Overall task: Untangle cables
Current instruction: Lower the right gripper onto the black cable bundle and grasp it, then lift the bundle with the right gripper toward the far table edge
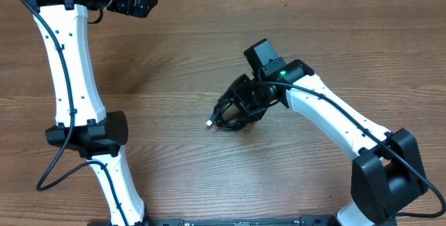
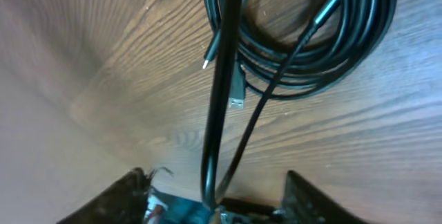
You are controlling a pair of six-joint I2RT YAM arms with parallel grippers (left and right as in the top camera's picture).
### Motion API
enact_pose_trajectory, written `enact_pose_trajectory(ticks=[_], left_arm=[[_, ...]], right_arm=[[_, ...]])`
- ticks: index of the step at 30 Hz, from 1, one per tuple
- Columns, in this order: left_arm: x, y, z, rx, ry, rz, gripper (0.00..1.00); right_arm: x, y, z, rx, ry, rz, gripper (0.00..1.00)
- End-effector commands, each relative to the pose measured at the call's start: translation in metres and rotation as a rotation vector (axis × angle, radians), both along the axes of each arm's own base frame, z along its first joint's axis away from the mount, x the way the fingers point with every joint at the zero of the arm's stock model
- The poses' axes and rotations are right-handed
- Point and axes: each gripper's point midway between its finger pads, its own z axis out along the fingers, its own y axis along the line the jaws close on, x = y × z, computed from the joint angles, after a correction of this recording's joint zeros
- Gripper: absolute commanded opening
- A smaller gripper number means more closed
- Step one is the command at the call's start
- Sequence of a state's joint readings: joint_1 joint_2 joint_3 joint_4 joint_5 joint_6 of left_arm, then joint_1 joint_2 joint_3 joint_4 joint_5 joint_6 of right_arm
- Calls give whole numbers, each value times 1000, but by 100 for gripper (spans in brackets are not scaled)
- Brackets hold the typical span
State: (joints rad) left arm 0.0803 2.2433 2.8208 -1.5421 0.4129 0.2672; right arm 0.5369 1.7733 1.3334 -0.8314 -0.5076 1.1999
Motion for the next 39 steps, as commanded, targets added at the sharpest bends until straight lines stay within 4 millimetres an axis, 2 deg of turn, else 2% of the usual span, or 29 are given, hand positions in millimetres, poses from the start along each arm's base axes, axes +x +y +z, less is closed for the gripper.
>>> enact_pose_trajectory(ticks=[1, 3, 4, 6, 9, 12, 14, 15, 18, 20, 23, 27, 31, 35, 39], left_arm=[[-5, 3, 16, 39, -49, -5, 99], [-5, 4, 16, 43, -49, -2, 99], [-5, 4, 16, 43, -49, -2, 100], [-5, 4, 16, 43, -49, -2, 100], [-5, 4, 16, 43, -49, -2, 99], [-5, 4, 16, 43, -50, -2, 100], [-5, 4, 16, 43, -50, -2, 100], [-5, 4, 16, 43, -49, -2, 100], [-5, 4, 16, 43, -49, -2, 100], [-5, 4, 16, 43, -50, -2, 99], [-4, 4, 17, 43, -54, -2, 99], [-4, 3, 17, 39, -57, -5, 99], [-4, 0, 18, 22, -58, -15, 99], [-5, -9, 22, -27, -65, -45, 100], [-1, -12, 24, -67, -65, -27, 100]], right_arm=[[5, -3, -5, -29, -9, -12, 61], [5, -3, -8, -33, -2, -13, 57], [5, -3, -10, -35, 2, -12, 58], [4, -3, -15, -42, 14, -9, 64], [2, 0, -21, -33, 36, 4, 62], [5, 5, -21, -5, 11, 34, 42], [7, 7, -20, 1, -4, 44, 10], [8, 7, -20, 4, -7, 45, 4], [11, 11, -15, 34, -34, 69, 4], [21, 15, -3, 77, -105, 119, 4], [53, 18, 37, 117, -277, 175, 4], [94, 17, 106, 151, -503, 202, 4], [122, -6, 185, 89, -696, 166, 4], [129, -34, 239, -5, -816, 121, 4], [128, -55, 285, -65, -925, 85, 4]])
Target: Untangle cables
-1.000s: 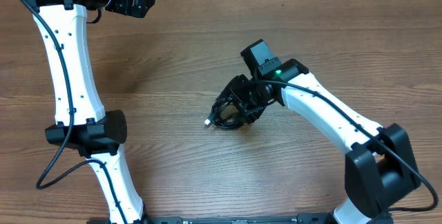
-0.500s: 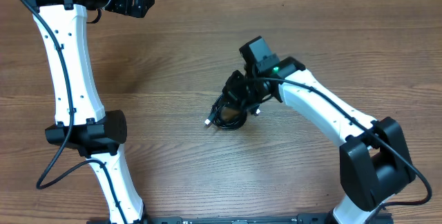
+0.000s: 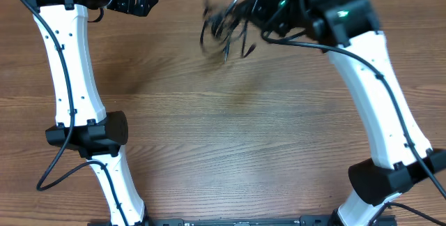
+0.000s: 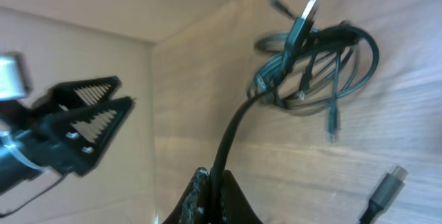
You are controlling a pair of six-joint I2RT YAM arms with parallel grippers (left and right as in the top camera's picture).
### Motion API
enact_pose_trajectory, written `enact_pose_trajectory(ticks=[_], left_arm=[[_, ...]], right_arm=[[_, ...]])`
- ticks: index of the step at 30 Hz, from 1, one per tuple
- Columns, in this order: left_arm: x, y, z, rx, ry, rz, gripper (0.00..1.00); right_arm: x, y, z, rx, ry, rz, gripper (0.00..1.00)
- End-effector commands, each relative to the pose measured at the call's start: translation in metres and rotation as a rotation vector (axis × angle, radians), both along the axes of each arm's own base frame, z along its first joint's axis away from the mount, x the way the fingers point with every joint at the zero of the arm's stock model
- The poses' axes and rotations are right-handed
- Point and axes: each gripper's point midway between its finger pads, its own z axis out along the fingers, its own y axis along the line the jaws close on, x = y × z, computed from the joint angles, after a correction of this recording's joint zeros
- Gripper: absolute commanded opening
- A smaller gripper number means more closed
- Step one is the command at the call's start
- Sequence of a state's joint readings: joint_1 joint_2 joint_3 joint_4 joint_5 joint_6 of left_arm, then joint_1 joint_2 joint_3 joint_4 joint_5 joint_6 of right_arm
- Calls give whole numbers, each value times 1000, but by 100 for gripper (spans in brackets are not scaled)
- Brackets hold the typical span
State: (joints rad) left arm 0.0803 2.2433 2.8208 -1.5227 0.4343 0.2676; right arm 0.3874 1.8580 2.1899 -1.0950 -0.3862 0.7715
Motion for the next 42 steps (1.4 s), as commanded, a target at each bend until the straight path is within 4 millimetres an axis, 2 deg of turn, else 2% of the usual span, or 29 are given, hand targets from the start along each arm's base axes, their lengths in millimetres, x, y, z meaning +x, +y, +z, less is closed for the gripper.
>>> enact_pose_trajectory(ticks=[1, 5, 9, 13, 15, 18, 20, 23, 24, 25, 29, 32, 38, 41, 42], left_arm=[[-4, -11, 21, -69, -40, -6, 100], [-5, -27, 21, -205, 11, -15, 100], [-11, -60, 12, -354, 56, -196, 100], [-12, -93, -29, -440, 203, -273, 100], [-16, -115, -49, -459, 254, -343, 99], [-29, -166, -67, -507, 265, -533, 100], [-34, -194, -77, -520, 264, -616, 100], [-41, -225, -89, -513, 276, -680, 99], [-46, -242, -90, -506, 263, -720, 100], [-47, -248, -90, -502, 253, -736, 100], [-40, -263, -89, -473, 191, -757, 93], [-26, -257, -93, -442, 179, -695, 99], [-6, -251, -87, -433, 99, -678, 100], [-2, -252, -84, -432, 71, -682, 90], [-1, -252, -84, -433, 64, -682, 84]], right_arm=[[3, -27, 54, -58, -183, -62, 4], [3, -43, 83, -56, -258, -88, 4], [6, -56, 89, -55, -270, -118, 4], [9, -63, 89, -79, -290, -107, 4], [7, -60, 93, -81, -315, -74, 4], [3, -54, 99, -64, -345, -25, 4], [1, -52, 102, -52, -348, -15, 4], [-3, -52, 106, -47, -354, -10, 4], [-5, -53, 109, -44, -366, -10, 4], [-6, -53, 113, -43, -378, -10, 4], [-11, -54, 123, -33, -408, -11, 4], [-17, -55, 127, -27, -411, -3, 4], [-31, -46, 138, 26, -425, 64, 4], [-36, -42, 141, 46, -423, 87, 4], [-37, -41, 141, 51, -423, 93, 4]])
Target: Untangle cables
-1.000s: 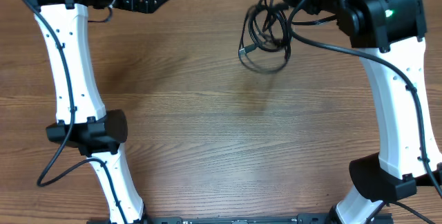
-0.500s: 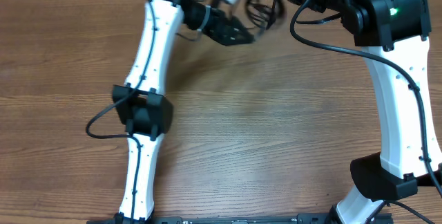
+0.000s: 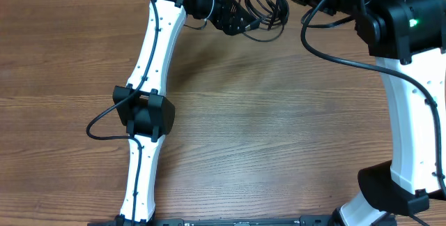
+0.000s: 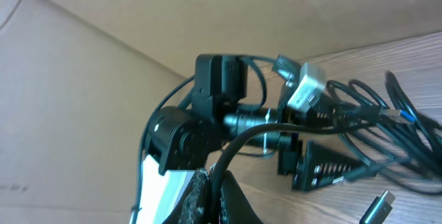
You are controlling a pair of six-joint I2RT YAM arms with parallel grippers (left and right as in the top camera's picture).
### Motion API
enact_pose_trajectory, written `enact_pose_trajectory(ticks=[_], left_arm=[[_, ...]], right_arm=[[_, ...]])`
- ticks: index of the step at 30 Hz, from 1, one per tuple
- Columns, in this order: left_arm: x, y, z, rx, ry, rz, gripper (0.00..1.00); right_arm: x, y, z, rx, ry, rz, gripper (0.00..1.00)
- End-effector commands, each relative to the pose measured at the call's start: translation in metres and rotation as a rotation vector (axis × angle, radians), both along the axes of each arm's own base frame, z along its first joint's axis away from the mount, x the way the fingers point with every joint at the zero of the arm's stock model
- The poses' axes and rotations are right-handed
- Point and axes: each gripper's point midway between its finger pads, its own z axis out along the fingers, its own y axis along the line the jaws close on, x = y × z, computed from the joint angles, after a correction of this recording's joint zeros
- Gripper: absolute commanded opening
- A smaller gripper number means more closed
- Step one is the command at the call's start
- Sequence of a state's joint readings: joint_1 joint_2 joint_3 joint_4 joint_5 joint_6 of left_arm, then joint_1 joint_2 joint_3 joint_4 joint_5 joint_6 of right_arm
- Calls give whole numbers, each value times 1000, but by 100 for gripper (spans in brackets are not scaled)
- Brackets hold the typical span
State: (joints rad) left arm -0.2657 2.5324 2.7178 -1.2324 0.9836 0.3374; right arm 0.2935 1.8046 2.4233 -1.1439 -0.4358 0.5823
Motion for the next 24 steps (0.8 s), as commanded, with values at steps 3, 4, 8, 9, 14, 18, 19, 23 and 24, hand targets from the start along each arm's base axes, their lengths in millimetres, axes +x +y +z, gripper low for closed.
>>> enact_pose_trajectory(ticks=[3, 4, 8, 9, 14, 18, 19, 23, 24], left_arm=[[6, -3, 15, -20, -61, 9, 57], [8, -4, 17, -24, -70, 10, 44], [18, -2, 19, -23, -85, 48, 4], [22, -1, 18, -13, -86, 66, 4], [43, 23, 7, 68, -61, 199, 4], [64, 63, -1, 109, 13, 361, 4], [69, 75, -2, 110, 34, 399, 4], [86, 129, -2, 86, 125, 548, 4], [89, 142, -2, 78, 145, 583, 4]], right_arm=[[-30, 9, 42, 79, -97, 114, 4], [-33, 12, 45, 90, -103, 135, 4], [-34, 15, 50, 103, -122, 158, 4], [-33, 13, 50, 100, -122, 148, 4], [-12, -25, 37, 47, -90, -5, 4], [5, -78, 14, -29, -16, -202, 4], [7, -90, 10, -45, -1, -244, 4], [13, -148, -8, -117, 63, -432, 4], [14, -160, -11, -131, 73, -471, 4]])
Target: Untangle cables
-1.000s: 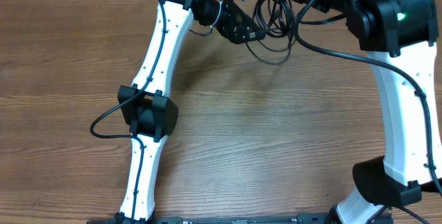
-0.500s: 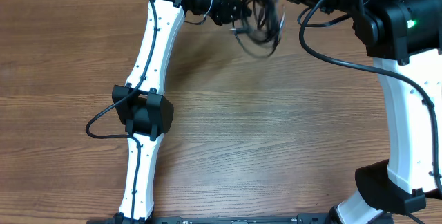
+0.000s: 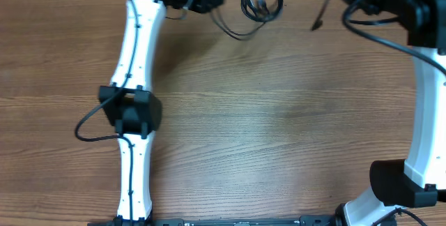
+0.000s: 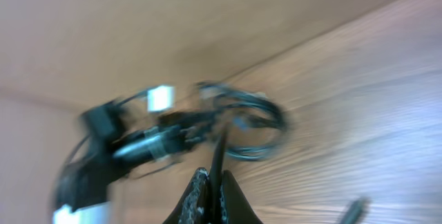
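A tangle of black cables (image 3: 261, 0) hangs in a loose coil over the far edge of the wooden table (image 3: 279, 128). My right gripper (image 4: 213, 182) is shut on one black cable, which runs up from the fingers to the blurred bundle (image 4: 245, 122). A loose plug end (image 3: 317, 22) dangles below the right arm. My left gripper reaches in from the left to the bundle's edge, a strand looping below it. Blur and the dark cables hide how its jaws stand. In the right wrist view the left arm (image 4: 131, 148) is a smear.
Both arms are stretched to the far edge of the table, the white left arm (image 3: 136, 51) along the left and the white right arm (image 3: 428, 79) along the right. A tan wall (image 4: 207, 23) rises just behind the bundle.
The left gripper has shifted left, from inside the bundle to its left edge. The right gripper sits farther right and still grips its cable. The tangle is now spread wider between them.
The right gripper first held a cable of the coil lying mid-table while the left arm waited at the far left. Then the bundle hung from it near the far edge. Later the left gripper was at the bundle, and now the two stand apart.
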You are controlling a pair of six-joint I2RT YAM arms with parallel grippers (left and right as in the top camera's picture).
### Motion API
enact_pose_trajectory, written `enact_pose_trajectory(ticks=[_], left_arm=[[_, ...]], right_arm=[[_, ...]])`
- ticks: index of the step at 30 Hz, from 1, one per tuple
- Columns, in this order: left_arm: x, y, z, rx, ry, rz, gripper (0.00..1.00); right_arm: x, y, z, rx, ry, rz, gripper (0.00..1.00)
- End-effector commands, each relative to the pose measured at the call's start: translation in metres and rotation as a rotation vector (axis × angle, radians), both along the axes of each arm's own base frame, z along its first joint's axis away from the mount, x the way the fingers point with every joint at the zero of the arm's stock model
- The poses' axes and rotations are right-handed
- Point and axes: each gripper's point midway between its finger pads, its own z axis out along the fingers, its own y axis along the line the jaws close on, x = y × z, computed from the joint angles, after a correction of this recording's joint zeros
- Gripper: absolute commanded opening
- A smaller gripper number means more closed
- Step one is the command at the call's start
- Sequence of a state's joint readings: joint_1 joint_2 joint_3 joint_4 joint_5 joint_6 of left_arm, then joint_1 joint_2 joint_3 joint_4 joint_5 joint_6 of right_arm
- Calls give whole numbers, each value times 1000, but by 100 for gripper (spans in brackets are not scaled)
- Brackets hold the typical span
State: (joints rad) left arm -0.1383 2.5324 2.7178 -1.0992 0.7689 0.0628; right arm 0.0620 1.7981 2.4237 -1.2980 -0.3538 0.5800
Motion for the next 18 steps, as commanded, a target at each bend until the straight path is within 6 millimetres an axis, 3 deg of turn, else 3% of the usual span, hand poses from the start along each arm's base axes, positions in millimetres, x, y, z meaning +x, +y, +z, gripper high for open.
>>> enact_pose_trajectory(ticks=[1, 5, 8, 10, 18], left_arm=[[21, 70, 8, -33, 85, 226, 4], [25, 111, 8, -72, 152, 338, 4], [24, 126, 10, -98, 170, 355, 4], [23, 131, 13, -103, 175, 367, 4], [20, 125, 29, -81, 140, 370, 4]], right_arm=[[-6, -56, 18, -95, -52, -191, 4], [-6, -103, 10, -192, -28, -338, 4], [-9, -135, 6, -276, -9, -455, 4], [-12, -156, 6, -362, -5, -523, 4], [-20, -205, 5, -613, 34, -665, 4]])
